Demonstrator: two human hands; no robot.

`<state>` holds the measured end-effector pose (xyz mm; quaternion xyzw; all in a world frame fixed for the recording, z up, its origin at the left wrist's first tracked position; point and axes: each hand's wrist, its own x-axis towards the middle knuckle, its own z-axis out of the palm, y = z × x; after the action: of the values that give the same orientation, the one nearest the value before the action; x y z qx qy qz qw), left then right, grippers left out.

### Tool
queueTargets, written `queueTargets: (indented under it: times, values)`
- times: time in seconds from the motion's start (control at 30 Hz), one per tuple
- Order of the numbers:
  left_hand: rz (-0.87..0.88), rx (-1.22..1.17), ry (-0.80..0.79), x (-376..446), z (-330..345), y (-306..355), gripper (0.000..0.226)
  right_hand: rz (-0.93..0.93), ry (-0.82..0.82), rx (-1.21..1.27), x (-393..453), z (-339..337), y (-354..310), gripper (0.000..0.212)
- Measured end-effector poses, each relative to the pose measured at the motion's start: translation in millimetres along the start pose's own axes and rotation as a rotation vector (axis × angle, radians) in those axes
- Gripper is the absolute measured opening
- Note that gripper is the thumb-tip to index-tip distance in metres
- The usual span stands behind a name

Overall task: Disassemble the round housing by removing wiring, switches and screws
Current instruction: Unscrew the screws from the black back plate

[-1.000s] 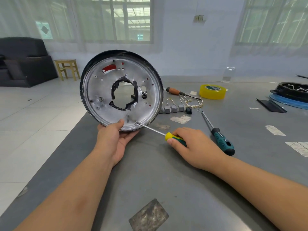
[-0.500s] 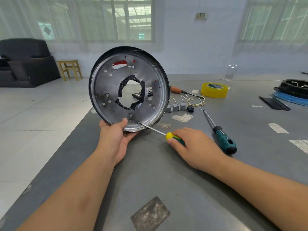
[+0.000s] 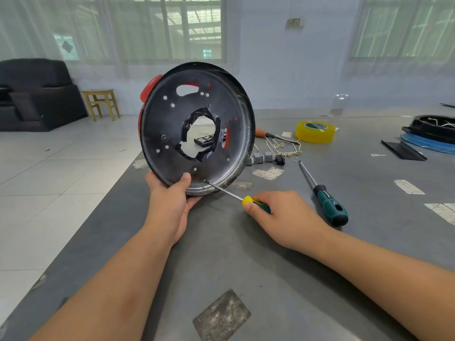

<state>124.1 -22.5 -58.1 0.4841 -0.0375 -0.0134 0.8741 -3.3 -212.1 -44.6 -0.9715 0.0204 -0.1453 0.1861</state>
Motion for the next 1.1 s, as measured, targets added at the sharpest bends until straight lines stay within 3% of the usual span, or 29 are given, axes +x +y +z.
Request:
queueTargets:
  times: [0.1, 0.23, 0.37, 0.47, 0.67, 0.8, 0.93, 1.0, 1.1]
  values:
    - [0.075, 0.057, -0.03, -1.5, 1.6, -3.0, 0.044, 0.16, -0.069, 0.181, 4.9, -3.1, -5.6, 0.05]
    - [0.14, 0.074, -0.06, -3.9, 3.5, -4.0, 0.049, 0.387, -0.21, 0.658, 9.7, -12.3, -11.4, 0.037]
    - [0.172, 0.099, -0.083, -3.6, 4.1, -6.2, 0.048, 0.5, -0.37, 0.968, 10.8, -21.4, -11.4, 0.039]
    - [0.189, 0.123, -0.101, -3.2, 5.2, -7.1, 0.05, 0.541, -0.4, 1.053, 10.6, -23.6, -9.8, 0.039]
    - [0.181, 0.145, -0.071, -0.1, 2.7, -9.9, 0.046, 0.39, -0.206, 0.635, 8.7, -16.2, -13.9, 0.038]
    - [0.211, 0.218, -0.075, 1.2, 2.0, -12.5, 0.046, 0.102, -0.055, 0.011, 4.1, -13.9, -14.9, 0.051]
    - [0.207, 0.244, -0.066, 0.5, 2.5, -13.0, 0.045, -0.233, 0.188, -0.636, -5.8, -11.3, -15.6, 0.032]
    - [0.195, 0.23, -0.056, -0.1, 2.8, -13.8, 0.043, -0.312, 0.295, -0.742, -8.4, -12.7, -18.7, 0.022]
    - [0.205, 0.243, -0.011, -0.5, 3.0, -14.5, 0.04, -0.307, 0.334, -0.681, -10.6, -9.0, -19.5, 0.023]
